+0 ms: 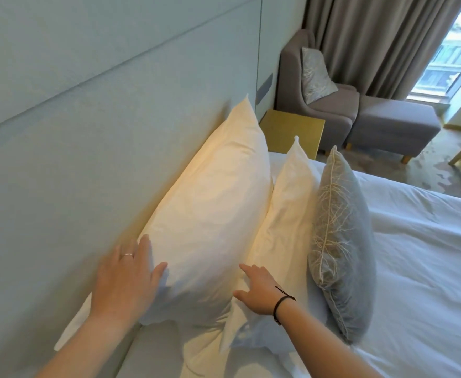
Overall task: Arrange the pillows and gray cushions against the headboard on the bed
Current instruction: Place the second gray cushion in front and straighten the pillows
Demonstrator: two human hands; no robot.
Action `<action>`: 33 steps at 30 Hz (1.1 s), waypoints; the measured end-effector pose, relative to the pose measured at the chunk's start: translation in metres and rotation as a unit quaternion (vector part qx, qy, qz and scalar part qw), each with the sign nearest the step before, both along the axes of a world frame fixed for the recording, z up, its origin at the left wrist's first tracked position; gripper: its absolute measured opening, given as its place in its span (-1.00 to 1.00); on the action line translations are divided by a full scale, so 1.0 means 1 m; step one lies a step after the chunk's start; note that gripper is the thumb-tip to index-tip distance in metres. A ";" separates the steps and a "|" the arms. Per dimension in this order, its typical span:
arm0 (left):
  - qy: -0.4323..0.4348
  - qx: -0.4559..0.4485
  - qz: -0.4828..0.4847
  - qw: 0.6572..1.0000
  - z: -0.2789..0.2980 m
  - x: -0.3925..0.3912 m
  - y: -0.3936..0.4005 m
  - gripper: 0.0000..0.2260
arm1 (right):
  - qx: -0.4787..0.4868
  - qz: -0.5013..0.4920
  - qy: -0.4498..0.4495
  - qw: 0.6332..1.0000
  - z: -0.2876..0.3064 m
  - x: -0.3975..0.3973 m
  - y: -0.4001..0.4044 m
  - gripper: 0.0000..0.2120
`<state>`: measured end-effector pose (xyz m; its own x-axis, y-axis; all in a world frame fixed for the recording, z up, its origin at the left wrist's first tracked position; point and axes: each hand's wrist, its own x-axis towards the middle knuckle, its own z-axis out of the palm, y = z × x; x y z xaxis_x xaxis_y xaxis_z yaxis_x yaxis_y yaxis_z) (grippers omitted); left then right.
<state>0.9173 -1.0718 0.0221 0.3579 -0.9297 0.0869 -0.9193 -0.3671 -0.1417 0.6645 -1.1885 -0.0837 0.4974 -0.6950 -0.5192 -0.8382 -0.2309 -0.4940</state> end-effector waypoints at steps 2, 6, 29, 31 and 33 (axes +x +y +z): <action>0.030 -0.095 -0.137 0.986 -0.011 -0.033 0.003 -0.55 | -0.013 0.088 0.062 0.994 -0.001 -0.011 -0.006 -0.36; 0.299 0.026 -0.112 0.947 -0.062 -0.094 0.005 -0.55 | -0.085 0.245 0.158 0.953 0.008 -0.017 -0.034 -0.70; 0.513 0.090 0.104 0.848 -0.154 -0.167 -0.042 -0.61 | -0.294 0.428 0.336 0.786 -0.010 -0.006 -0.235 -0.77; 0.482 0.076 0.078 0.870 -0.144 -0.175 -0.048 -0.65 | -0.300 0.429 0.320 0.789 -0.004 -0.015 -0.236 -0.70; 0.464 0.058 0.048 0.883 -0.128 -0.182 -0.051 -0.72 | -0.313 0.424 0.308 0.792 0.007 -0.025 -0.238 -0.73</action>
<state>0.7356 -1.1227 -0.1055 0.3025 -0.8746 -0.3789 -0.6246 -0.4821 0.6144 0.6393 -1.4265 -0.0762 0.7093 -0.4639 -0.5308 -0.2875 -0.8778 0.3831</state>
